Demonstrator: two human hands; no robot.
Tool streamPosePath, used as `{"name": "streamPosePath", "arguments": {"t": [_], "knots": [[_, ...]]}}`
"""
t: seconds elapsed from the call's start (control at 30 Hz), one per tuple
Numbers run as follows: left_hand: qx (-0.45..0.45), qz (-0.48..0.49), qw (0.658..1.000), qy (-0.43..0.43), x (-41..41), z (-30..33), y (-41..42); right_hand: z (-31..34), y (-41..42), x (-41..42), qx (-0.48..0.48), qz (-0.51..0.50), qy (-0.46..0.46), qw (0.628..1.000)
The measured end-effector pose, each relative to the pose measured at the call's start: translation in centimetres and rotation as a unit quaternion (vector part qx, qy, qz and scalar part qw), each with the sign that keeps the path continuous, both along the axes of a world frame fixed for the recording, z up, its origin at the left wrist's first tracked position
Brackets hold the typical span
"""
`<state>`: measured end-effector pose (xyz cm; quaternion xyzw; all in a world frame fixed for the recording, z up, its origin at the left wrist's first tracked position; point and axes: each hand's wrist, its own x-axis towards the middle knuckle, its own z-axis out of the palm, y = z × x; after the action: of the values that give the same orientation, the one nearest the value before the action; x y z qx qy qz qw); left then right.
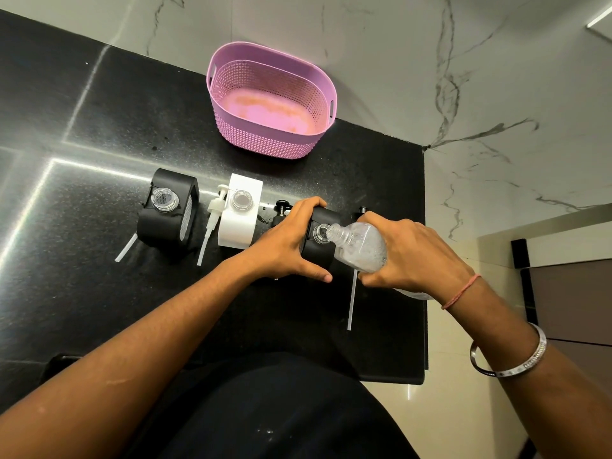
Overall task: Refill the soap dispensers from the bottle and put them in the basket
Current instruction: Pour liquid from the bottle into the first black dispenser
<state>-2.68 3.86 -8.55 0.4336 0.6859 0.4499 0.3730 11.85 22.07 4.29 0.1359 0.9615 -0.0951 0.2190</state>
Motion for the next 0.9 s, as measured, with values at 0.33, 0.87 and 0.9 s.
{"name": "streamPosePath", "arguments": {"t": [0.33,0.87,0.9], "knots": [[0.002,0.0,1.0,0.004,-0.01,-0.01,0.01,-0.01,-0.02,0.04,0.0,-0.001,0.004,1.0],[-0.003,-0.001,1.0,-0.002,-0.04,0.19,-0.1,-0.05,0.02,-0.06,0.002,-0.001,0.001,1.0],[-0.004,-0.001,1.0,-0.002,-0.06,0.23,-0.11,-0.07,0.02,-0.08,0.001,-0.001,0.003,1.0]]}}
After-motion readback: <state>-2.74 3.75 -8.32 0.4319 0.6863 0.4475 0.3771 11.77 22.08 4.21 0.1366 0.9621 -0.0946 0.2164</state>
